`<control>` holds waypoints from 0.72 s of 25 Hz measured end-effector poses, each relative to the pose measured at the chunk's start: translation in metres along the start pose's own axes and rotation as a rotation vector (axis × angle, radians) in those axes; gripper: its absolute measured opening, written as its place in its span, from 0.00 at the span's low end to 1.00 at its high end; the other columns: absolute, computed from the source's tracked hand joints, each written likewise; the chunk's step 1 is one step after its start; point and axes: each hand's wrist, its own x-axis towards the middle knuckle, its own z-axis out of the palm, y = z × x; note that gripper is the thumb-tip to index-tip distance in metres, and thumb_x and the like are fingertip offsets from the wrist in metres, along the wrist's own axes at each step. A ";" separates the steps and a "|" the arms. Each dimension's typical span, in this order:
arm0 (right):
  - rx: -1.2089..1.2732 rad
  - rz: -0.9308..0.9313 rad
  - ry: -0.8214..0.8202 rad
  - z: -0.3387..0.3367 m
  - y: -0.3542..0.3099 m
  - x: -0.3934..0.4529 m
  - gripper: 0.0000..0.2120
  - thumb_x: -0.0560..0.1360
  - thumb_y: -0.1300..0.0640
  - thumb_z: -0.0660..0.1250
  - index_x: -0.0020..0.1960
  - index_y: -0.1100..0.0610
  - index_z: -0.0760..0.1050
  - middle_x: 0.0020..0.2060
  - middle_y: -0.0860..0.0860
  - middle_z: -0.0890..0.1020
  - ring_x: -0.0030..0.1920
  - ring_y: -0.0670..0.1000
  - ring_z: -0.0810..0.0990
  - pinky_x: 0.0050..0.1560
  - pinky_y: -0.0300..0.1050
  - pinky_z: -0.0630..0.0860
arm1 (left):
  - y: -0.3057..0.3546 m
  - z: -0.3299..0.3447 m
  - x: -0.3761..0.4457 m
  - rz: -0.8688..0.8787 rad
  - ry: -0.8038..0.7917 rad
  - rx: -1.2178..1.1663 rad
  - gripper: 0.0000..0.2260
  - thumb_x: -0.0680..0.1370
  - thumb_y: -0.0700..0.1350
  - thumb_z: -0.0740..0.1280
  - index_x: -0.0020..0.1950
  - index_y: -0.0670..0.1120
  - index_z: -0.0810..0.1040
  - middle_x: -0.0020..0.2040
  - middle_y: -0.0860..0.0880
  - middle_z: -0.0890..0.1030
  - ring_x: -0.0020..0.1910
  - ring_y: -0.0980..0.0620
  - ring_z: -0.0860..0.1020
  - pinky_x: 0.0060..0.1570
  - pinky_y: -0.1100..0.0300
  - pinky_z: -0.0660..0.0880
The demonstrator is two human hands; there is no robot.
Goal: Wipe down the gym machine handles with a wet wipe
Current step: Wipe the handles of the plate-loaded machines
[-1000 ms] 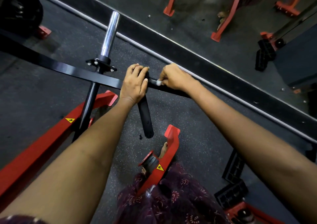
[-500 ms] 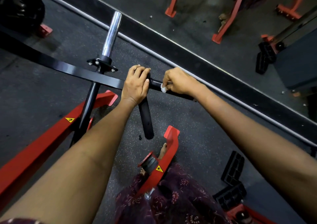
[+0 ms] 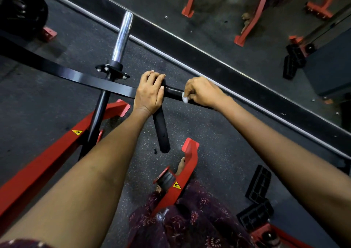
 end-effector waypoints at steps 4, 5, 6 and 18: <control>0.140 0.005 0.203 0.009 -0.032 0.018 0.05 0.69 0.62 0.70 0.43 0.56 0.83 0.43 0.52 0.83 0.47 0.52 0.79 0.49 0.47 0.76 | 0.000 0.000 0.001 -0.003 -0.011 -0.009 0.19 0.77 0.46 0.54 0.60 0.36 0.75 0.54 0.38 0.77 0.58 0.39 0.70 0.62 0.52 0.64; 0.189 0.003 0.202 0.014 -0.036 0.020 0.05 0.69 0.63 0.70 0.43 0.58 0.83 0.44 0.52 0.83 0.46 0.52 0.80 0.49 0.47 0.76 | 0.000 -0.001 0.001 0.001 -0.009 -0.009 0.19 0.77 0.46 0.54 0.60 0.36 0.75 0.54 0.38 0.77 0.58 0.39 0.70 0.62 0.52 0.64; 0.208 -0.007 0.188 0.018 -0.034 0.019 0.05 0.69 0.63 0.71 0.43 0.59 0.83 0.44 0.53 0.83 0.46 0.52 0.81 0.49 0.47 0.76 | 0.000 -0.001 0.001 0.005 -0.009 -0.012 0.19 0.77 0.46 0.54 0.59 0.36 0.75 0.54 0.38 0.77 0.57 0.39 0.70 0.62 0.52 0.65; 0.223 0.107 0.073 -0.011 -0.015 0.010 0.07 0.70 0.64 0.71 0.47 0.59 0.83 0.43 0.50 0.83 0.43 0.43 0.77 0.41 0.32 0.69 | 0.002 -0.001 0.001 -0.006 0.012 -0.017 0.18 0.77 0.46 0.54 0.58 0.36 0.76 0.53 0.39 0.77 0.56 0.41 0.69 0.61 0.53 0.64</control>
